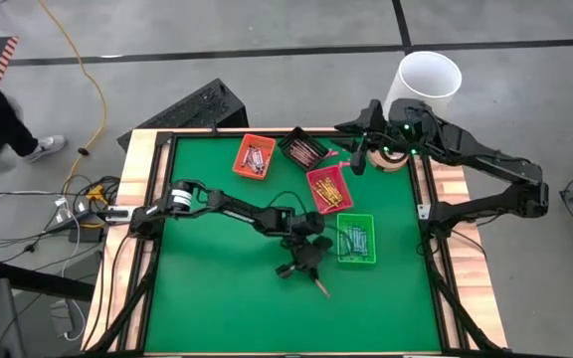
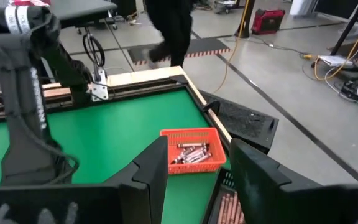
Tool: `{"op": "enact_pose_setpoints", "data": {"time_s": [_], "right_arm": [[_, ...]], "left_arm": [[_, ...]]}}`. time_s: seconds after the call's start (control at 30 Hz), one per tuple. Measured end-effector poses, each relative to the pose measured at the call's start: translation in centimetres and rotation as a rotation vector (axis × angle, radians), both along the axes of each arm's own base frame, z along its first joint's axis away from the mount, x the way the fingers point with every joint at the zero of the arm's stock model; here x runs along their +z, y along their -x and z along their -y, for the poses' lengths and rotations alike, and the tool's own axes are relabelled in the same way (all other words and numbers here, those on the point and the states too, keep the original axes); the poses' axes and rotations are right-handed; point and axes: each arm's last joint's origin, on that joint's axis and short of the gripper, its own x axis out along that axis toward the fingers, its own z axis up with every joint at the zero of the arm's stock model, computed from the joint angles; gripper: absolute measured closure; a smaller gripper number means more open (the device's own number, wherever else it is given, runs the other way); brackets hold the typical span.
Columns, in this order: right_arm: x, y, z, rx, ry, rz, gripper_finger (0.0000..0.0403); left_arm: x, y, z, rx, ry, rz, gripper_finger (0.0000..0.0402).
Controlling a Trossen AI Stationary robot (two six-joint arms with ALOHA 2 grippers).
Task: Sort crayons
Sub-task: Put the brown crayon into the black bin
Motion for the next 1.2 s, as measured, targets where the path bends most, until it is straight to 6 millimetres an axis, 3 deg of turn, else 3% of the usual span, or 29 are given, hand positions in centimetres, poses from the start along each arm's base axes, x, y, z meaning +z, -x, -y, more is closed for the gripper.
{"op": "enact_pose_setpoints", "data": {"time_s": [0.3,0.43,0.63,0.9,1.2], "right_arm": [[1.0,1.8,-0.6,-0.003,0.019,0.05,0.0237],[1.4,2.7,-0.9,-0.019,0.03,0.068,0.0237],[1.7,3.5,-1.2,-0.032,0.042,0.079,0.0237],[0.7,2.6,-1.4,0.009,0.082,0.076,0.0237],[-4.3,0.2,-2.5,0.105,0.182,0.227,0.0237]], "left_arm": [[5.5,1.8,-1.8,0.029,-0.088,-0.007,0.0399],[8.3,3.9,-2.7,0.054,-0.15,-0.021,0.0399],[10.8,9.3,-5.3,0.242,-0.211,0.009,0.04],[12.8,16.6,-6.2,0.567,-0.171,0.343,0.04],[12.9,24.7,-6.4,0.912,-0.003,0.728,0.04]]}}
